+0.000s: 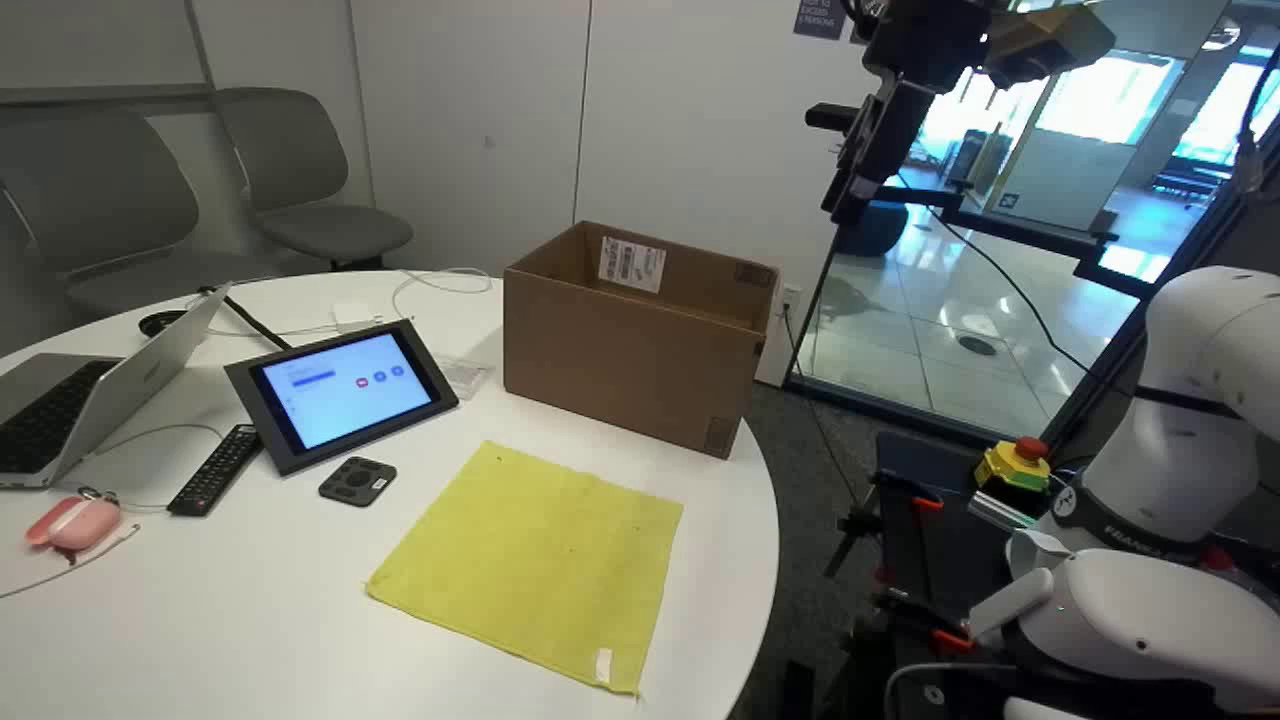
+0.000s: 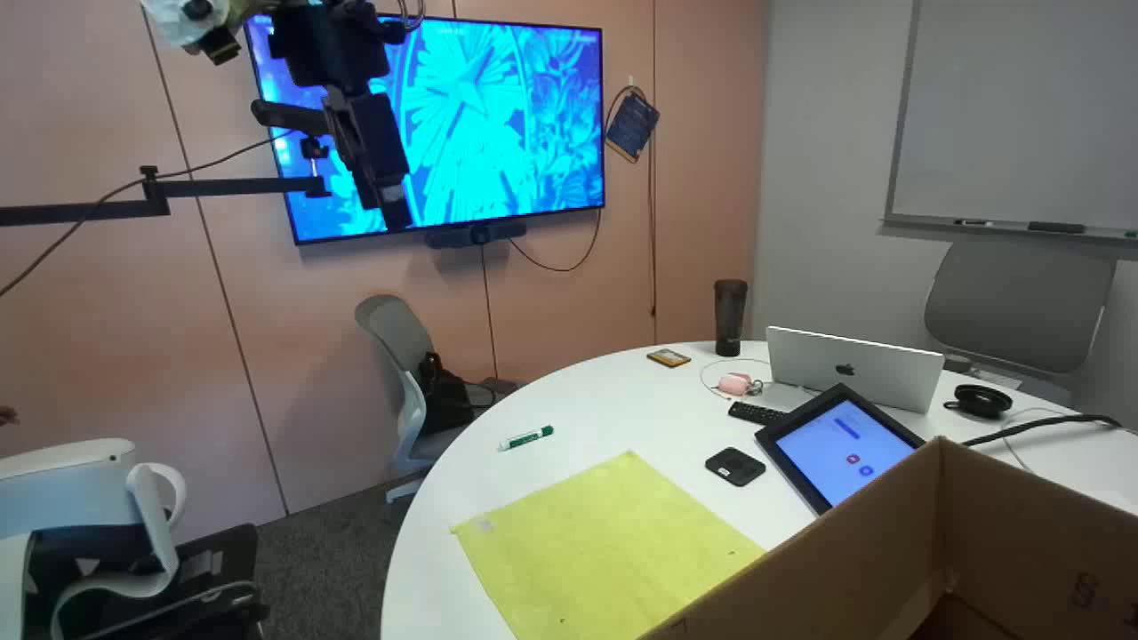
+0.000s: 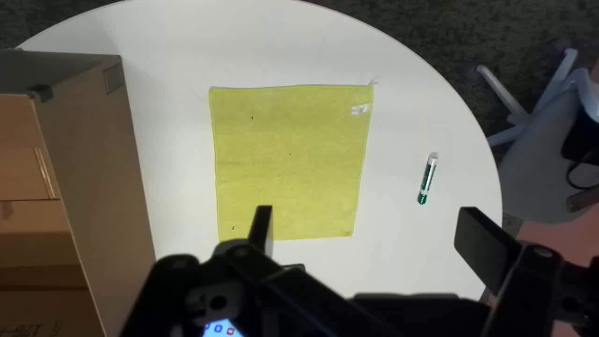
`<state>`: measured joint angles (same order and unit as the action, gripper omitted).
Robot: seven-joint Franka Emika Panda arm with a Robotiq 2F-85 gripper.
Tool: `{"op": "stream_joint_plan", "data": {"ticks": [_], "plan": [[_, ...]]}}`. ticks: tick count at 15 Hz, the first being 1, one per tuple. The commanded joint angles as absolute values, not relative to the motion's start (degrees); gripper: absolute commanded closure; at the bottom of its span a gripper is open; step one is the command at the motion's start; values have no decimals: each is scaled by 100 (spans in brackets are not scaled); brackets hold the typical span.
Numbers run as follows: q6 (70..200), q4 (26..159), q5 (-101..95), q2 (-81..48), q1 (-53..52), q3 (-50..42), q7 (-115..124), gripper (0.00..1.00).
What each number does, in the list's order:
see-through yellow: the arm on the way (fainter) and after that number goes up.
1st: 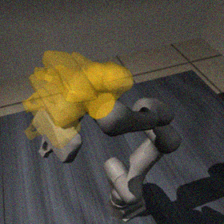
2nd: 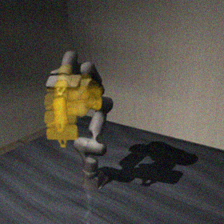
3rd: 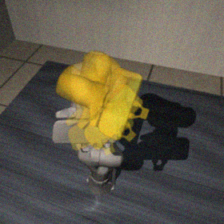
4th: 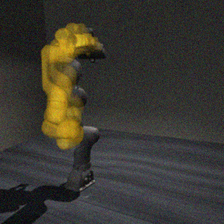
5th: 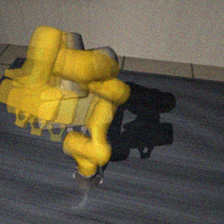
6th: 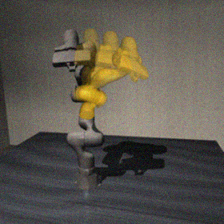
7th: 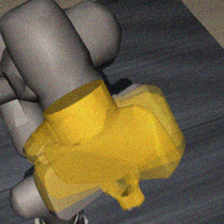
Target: Put the marker on the green towel, then wrap the marker in the towel and put it in the box
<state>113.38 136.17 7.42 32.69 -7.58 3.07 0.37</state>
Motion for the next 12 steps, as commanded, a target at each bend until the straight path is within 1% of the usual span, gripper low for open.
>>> {"op": "stream_joint_plan", "data": {"ticks": [1, 6, 12], "plan": [[11329, 13581, 769, 3267, -705, 350, 15, 0], [11340, 13456, 720, 3173, -707, 379, -6, 0], [11743, 12843, 603, 2244, -847, 683, -132, 0]]}}
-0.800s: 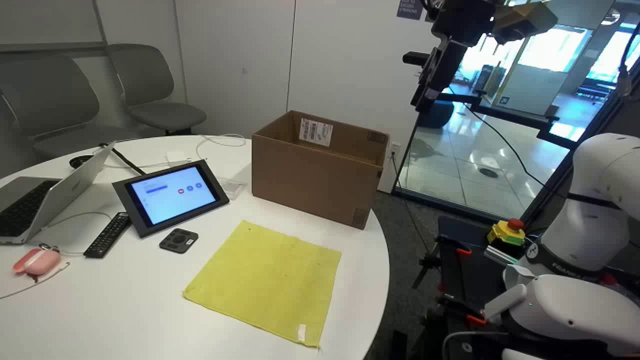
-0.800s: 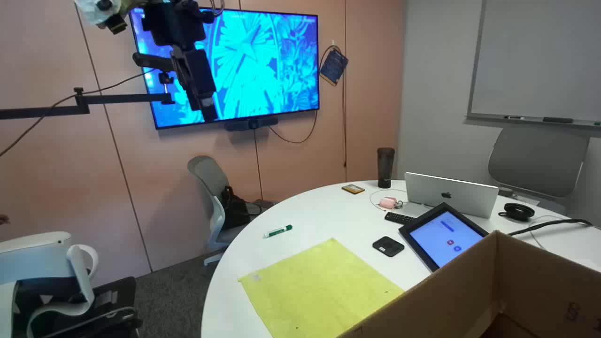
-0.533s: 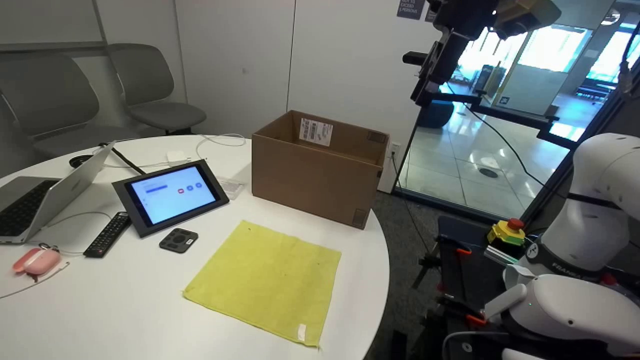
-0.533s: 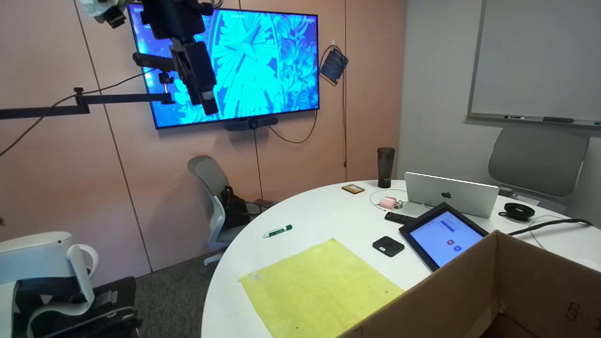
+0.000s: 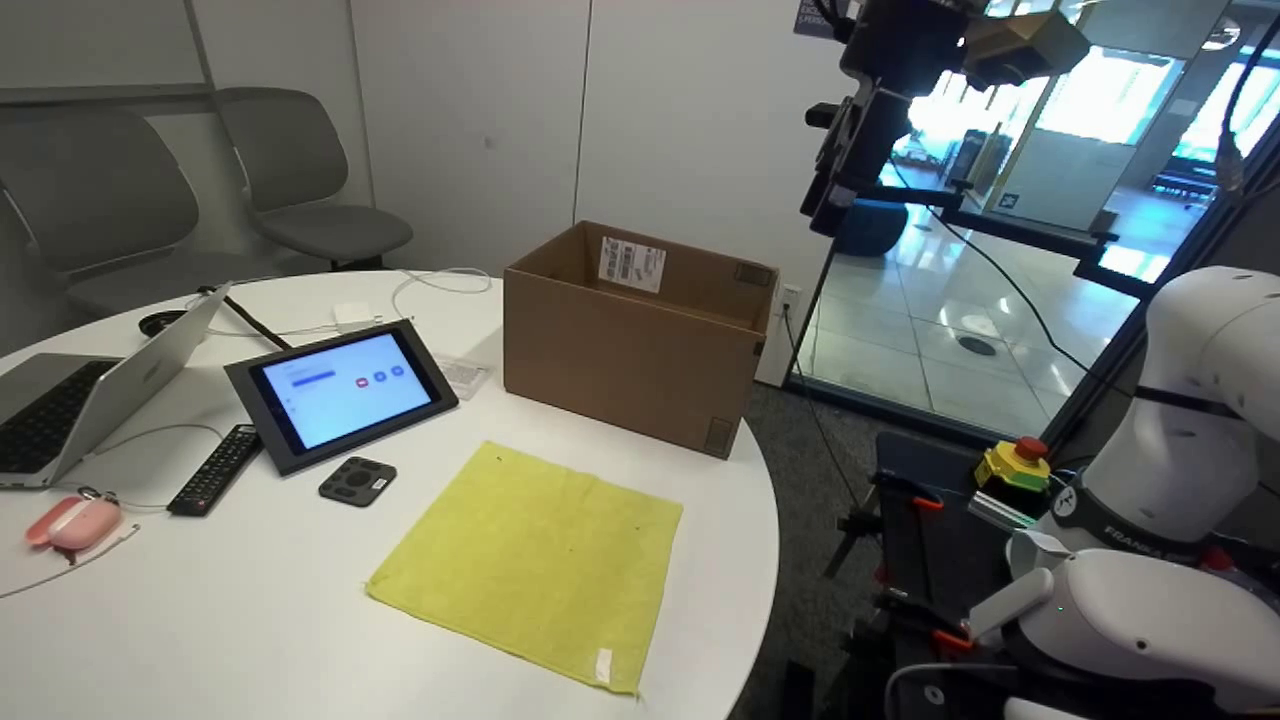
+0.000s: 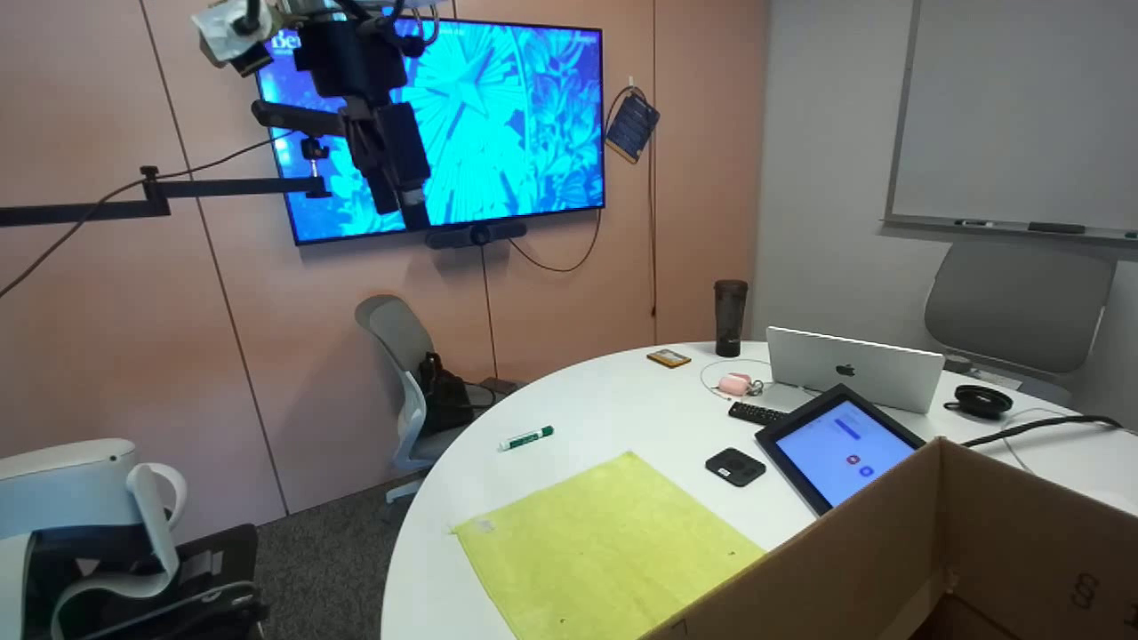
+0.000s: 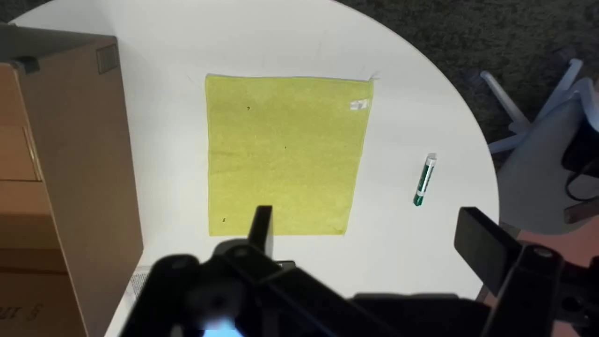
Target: Put the marker on the green towel, then wrap the marker in the towel and put it in the box
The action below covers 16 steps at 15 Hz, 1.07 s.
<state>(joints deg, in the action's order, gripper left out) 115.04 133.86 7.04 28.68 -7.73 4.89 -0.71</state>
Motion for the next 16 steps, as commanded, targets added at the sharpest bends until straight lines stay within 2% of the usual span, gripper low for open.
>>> {"op": "stream_joint_plan", "data": {"ticks": [1, 9, 16], "plan": [[11841, 12679, 548, 2038, -861, 778, -108, 0], [12364, 10591, -209, -326, -1191, 1572, 628, 0], [12651, 8679, -1253, -2512, -2112, 1486, 1603, 0]]}}
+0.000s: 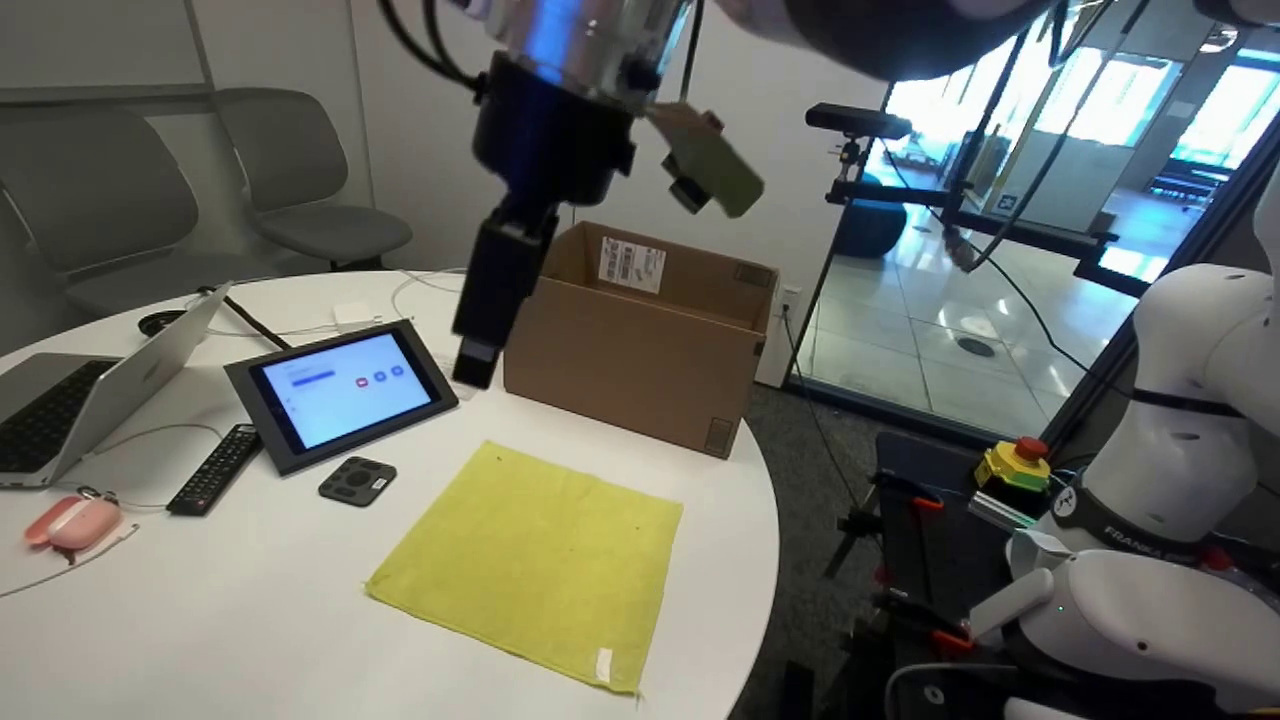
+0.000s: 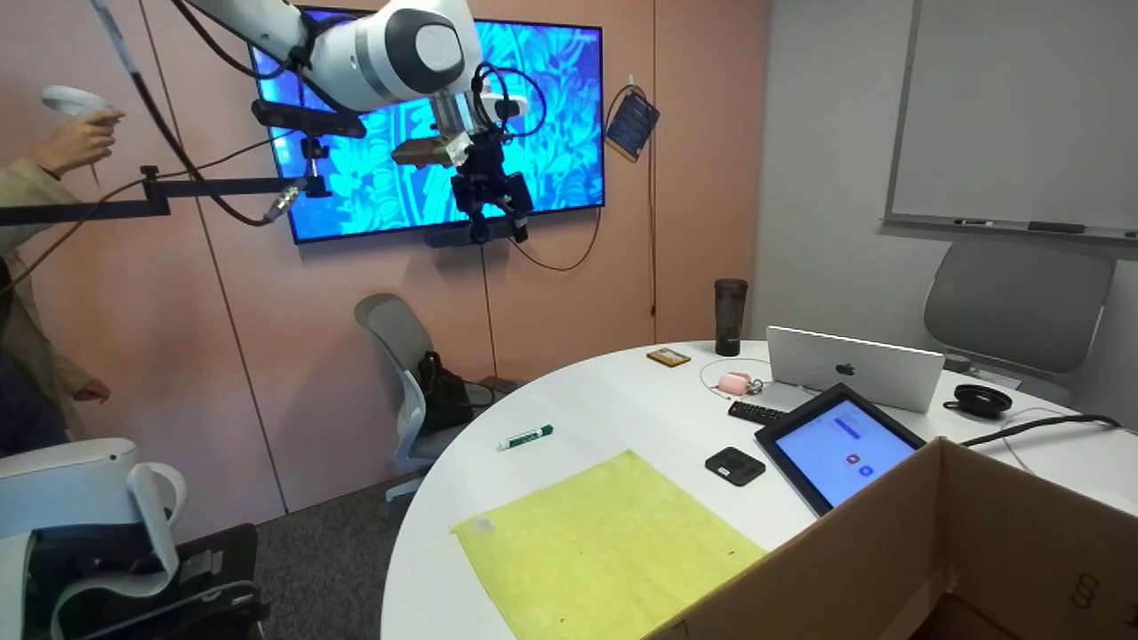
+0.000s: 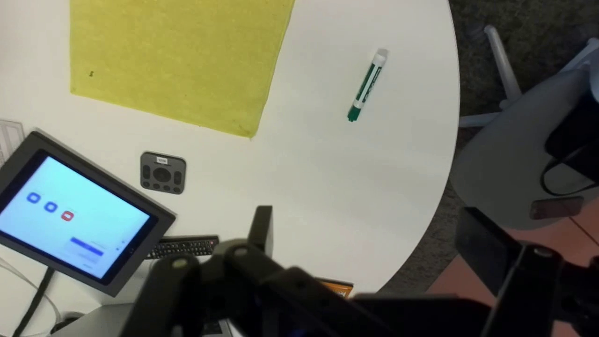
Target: Put the marker on the green towel, then wrap the marker in the towel and put it in the box
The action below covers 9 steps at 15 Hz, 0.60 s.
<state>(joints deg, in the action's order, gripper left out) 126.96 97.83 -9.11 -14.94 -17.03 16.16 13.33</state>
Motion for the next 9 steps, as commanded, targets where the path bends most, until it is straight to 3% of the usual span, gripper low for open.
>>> {"op": "stream_joint_plan", "data": {"ticks": [1, 9], "plan": [[12598, 8424, -1408, -2761, -2310, 1423, 1729, 0], [12489, 6496, -1703, -5042, -3380, 732, 1936, 0]]}}
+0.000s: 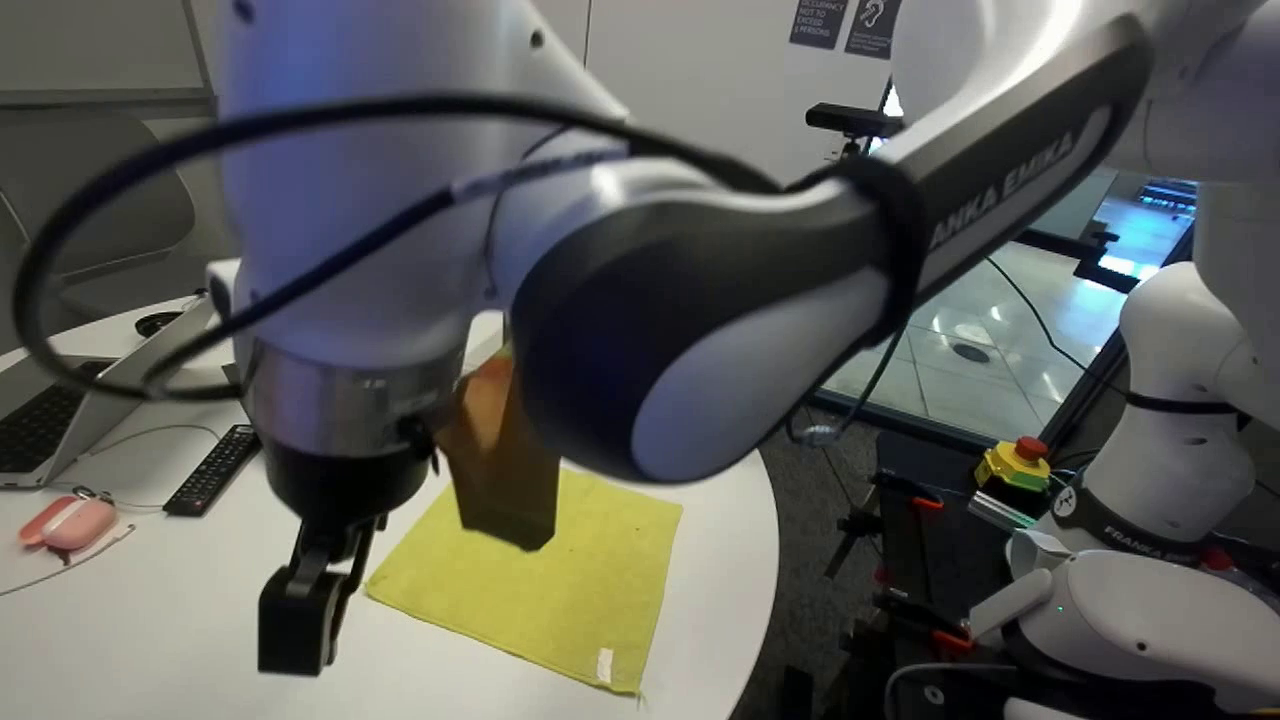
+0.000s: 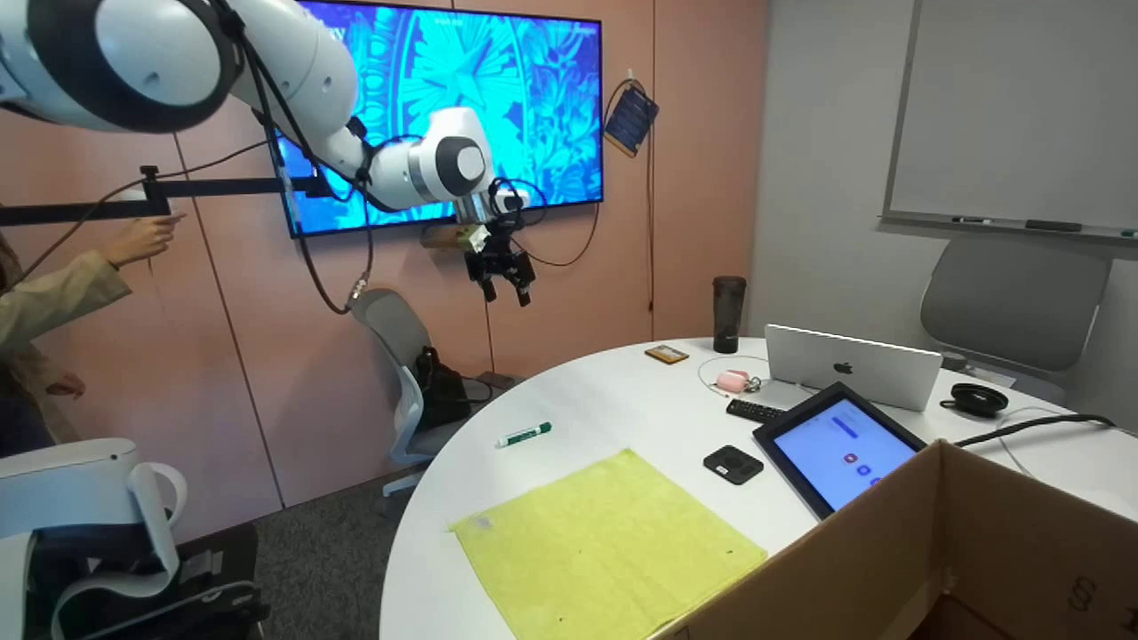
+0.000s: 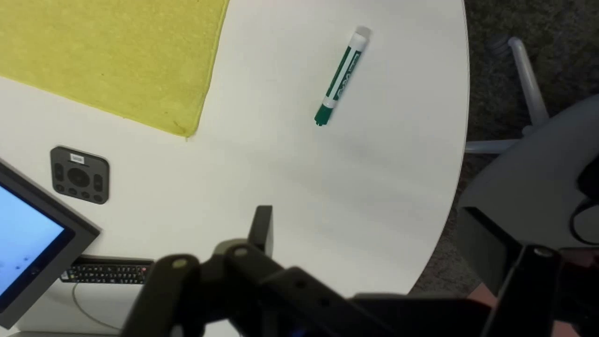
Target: Put the marker on the green towel, then wrap the marker in the towel and put it in the box
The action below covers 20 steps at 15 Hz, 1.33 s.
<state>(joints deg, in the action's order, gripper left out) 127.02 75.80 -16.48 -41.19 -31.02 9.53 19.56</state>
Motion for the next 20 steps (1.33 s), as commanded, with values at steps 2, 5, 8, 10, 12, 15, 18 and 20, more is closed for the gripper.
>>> {"op": "stream_joint_plan", "data": {"ticks": [2, 5, 8, 10, 12, 15, 18, 20], "plan": [[12347, 6000, -1655, -5575, -3396, 739, 1862, 0], [12107, 5296, -1613, -6309, -3378, 711, 1791, 0], [11975, 4613, -1580, -6951, -3336, 711, 1758, 0], [11908, 4274, -1508, -7283, -3302, 776, 1764, 0], [11915, 4061, -1484, -7506, -3306, 810, 1773, 0], [11896, 3918, -1158, -7709, -3400, 660, 1681, 0], [11871, 3722, -902, -7929, -3416, 662, 1664, 0], [11782, 3616, -772, -8025, -3435, 659, 1655, 0]]}}
